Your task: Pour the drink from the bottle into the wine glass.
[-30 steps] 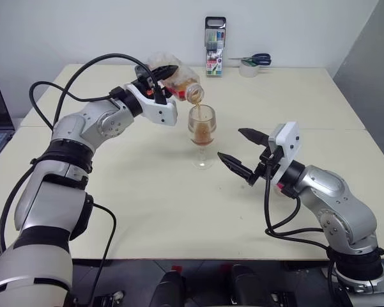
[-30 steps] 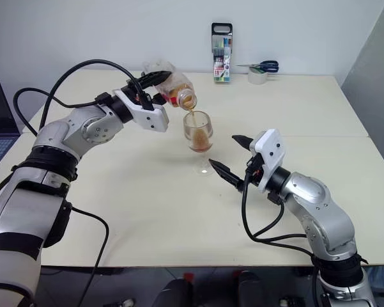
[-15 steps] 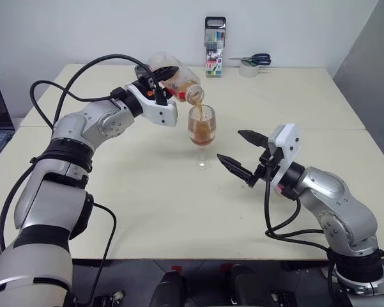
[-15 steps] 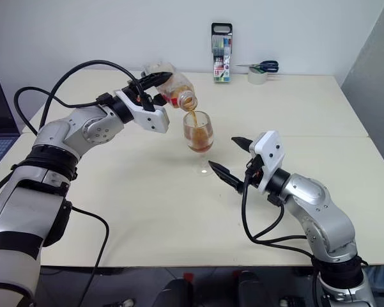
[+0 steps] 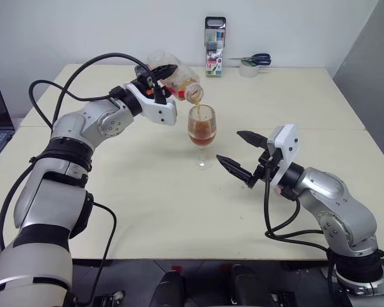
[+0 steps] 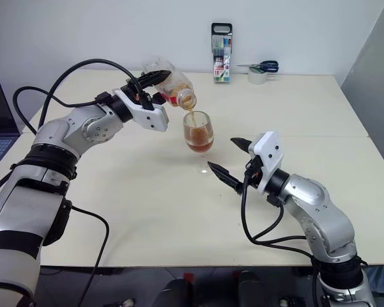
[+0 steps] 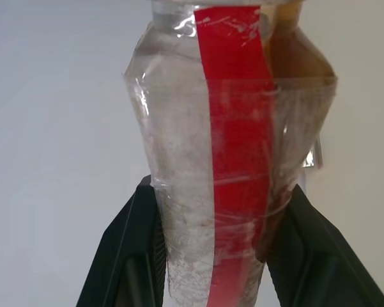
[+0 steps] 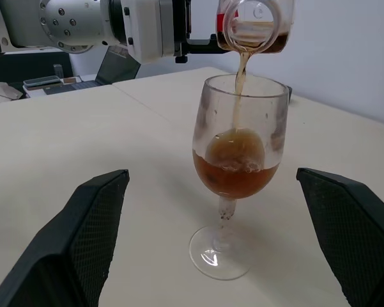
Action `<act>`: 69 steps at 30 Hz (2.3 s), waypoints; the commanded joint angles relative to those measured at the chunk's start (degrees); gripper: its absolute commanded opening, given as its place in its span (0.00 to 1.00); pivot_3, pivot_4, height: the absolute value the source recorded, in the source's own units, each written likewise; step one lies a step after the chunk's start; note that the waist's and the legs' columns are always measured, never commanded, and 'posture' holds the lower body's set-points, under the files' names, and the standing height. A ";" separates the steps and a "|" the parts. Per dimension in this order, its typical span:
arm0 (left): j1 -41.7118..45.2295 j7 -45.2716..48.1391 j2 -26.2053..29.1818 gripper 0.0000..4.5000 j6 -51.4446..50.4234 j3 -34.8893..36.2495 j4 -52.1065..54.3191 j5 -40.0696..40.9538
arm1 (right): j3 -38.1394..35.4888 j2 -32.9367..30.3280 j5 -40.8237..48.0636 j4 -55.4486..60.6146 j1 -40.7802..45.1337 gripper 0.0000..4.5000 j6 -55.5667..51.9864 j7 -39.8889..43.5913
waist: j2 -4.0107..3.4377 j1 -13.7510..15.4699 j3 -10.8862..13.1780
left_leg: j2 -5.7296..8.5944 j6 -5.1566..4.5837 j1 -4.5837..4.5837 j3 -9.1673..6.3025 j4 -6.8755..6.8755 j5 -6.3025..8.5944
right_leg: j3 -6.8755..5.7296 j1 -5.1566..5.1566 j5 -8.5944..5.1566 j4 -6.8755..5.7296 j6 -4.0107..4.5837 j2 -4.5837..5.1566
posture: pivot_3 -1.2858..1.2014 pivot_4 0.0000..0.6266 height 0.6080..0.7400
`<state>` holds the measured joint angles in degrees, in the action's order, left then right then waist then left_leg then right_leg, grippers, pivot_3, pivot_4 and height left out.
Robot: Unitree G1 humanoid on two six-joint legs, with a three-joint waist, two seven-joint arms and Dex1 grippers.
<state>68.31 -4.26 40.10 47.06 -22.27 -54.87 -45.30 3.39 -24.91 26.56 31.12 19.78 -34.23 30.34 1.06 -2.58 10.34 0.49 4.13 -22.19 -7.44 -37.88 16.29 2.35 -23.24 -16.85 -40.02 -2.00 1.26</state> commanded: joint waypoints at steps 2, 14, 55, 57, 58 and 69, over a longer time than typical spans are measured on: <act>2.62 -0.17 0.41 0.37 0.19 0.49 -0.19 1.21 | -0.70 0.03 0.96 2.61 0.24 1.00 0.22 -0.05 | 0.00 0.00 0.00 | 0.00 0.00 0.00 0.00 0.00 0.00 | 0.00 0.00 0.00 0.00 0.00 0.00 | 0.52 0.24 1.00; -0.67 8.66 -2.28 0.37 -1.83 3.26 2.82 10.45 | 0.03 0.28 -0.06 2.46 0.86 1.00 1.33 -0.25 | 0.00 -0.16 0.00 | 0.00 0.01 -0.03 -0.02 -0.03 0.00 | -0.01 0.00 0.00 -0.01 0.00 0.00 | 0.52 0.24 1.00; -43.08 28.74 -13.68 0.37 -61.61 39.39 43.88 61.86 | 7.17 -1.10 1.71 0.10 10.61 1.00 -4.18 7.29 | 0.09 -0.29 -0.12 | -0.05 0.05 0.05 -0.12 -0.10 -0.02 | -0.02 0.07 0.01 -0.02 0.02 0.04 | 0.52 0.24 1.00; -42.98 28.51 -13.96 0.54 -61.24 39.52 43.59 62.00 | 7.06 -1.15 1.76 0.15 10.50 1.00 -4.28 7.24 | 0.09 -0.29 -0.12 | -0.05 0.02 0.05 -0.12 -0.10 -0.01 | -0.02 0.07 0.01 -0.03 0.02 0.04 | 0.52 0.24 1.00; -42.94 28.46 -14.03 0.59 -61.07 39.52 43.49 61.98 | 7.02 -1.19 1.78 0.16 10.47 1.00 -4.32 7.23 | 0.09 -0.29 -0.12 | -0.05 0.02 0.05 -0.12 -0.10 -0.01 | -0.02 0.07 0.01 -0.03 0.02 0.03 | 0.52 0.24 1.00; -43.75 28.54 -13.11 0.99 -58.82 37.68 44.37 59.28 | 7.10 -1.70 1.25 -0.10 9.65 1.00 -3.80 7.46 | 0.09 -0.29 -0.12 | -0.05 -0.01 0.06 -0.12 -0.09 0.01 | -0.02 0.07 0.01 -0.02 0.02 0.03 | 0.52 0.24 1.00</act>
<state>24.88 24.33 26.11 -13.25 15.68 -12.19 14.83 10.90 -26.30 28.14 29.48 29.77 -39.16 37.41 1.15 -2.87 10.22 0.44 4.12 -22.13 -7.56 -37.96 16.29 2.33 -23.18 -16.84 -40.04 -1.99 1.29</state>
